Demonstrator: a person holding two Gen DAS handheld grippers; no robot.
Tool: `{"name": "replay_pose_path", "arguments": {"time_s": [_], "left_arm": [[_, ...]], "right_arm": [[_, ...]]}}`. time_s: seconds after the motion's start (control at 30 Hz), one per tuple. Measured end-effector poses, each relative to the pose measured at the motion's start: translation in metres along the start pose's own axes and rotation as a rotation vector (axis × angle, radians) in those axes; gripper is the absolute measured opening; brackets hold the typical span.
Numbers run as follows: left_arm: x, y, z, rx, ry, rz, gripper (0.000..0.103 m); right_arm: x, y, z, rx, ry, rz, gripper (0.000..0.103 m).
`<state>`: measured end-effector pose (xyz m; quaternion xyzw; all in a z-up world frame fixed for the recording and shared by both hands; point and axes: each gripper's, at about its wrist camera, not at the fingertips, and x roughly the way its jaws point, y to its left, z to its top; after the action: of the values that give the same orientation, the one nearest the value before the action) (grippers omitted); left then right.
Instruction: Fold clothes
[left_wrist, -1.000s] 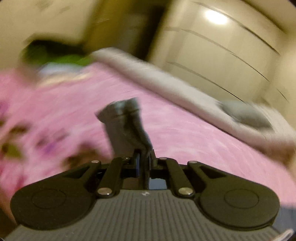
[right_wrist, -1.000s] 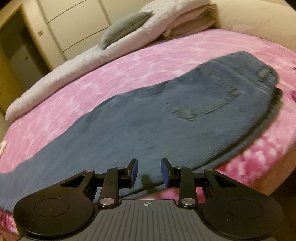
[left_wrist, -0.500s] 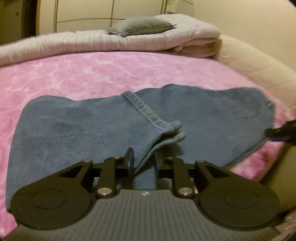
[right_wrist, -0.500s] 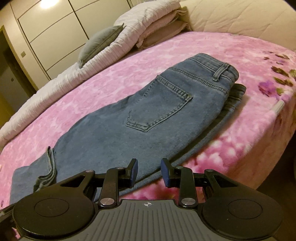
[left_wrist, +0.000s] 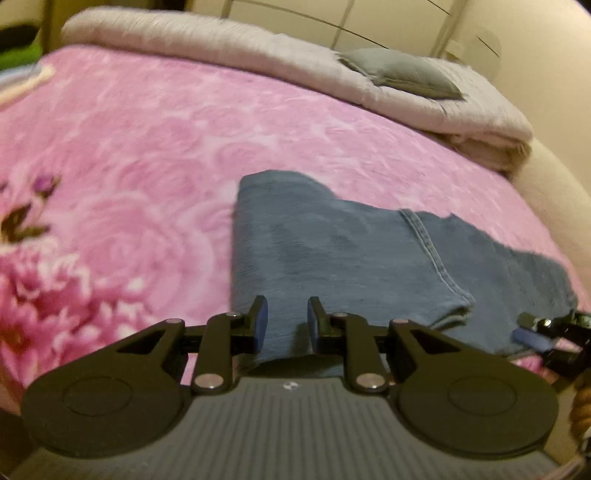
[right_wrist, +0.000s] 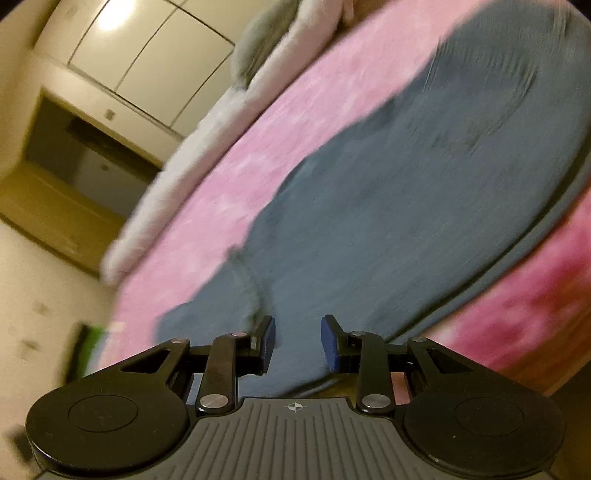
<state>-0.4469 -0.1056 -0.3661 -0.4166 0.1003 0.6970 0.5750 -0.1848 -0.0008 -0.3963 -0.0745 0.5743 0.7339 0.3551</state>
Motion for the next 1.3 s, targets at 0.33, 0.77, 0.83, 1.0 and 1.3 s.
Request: {"name": "replay_pose_path", "arguments": {"time_s": [0.33,0.77,0.83,1.0,1.3], "left_arm": [[0.000,0.021,0.003,-0.056,-0.008,-0.029,0.018],[0.002,0.038,0.008,-0.115,0.001,-0.067,0.019],[0.000,0.036,0.012,-0.111,-0.005,-0.074,0.019],[-0.003,0.022,0.031,-0.101,-0.026,-0.133,0.019],[0.036,-0.048,0.038,0.053,0.070,-0.217,0.020]], "right_arm": [[0.051,-0.003,-0.004,0.333,0.100,0.114,0.048],[0.084,0.028,-0.015,0.089,0.033,-0.061,0.007],[0.075,0.034,-0.018,0.003,-0.008,-0.045,0.006],[0.022,0.058,-0.010,-0.249,-0.216,0.002,0.005],[-0.066,-0.025,0.038,-0.131,-0.371,-0.223,0.006]]}}
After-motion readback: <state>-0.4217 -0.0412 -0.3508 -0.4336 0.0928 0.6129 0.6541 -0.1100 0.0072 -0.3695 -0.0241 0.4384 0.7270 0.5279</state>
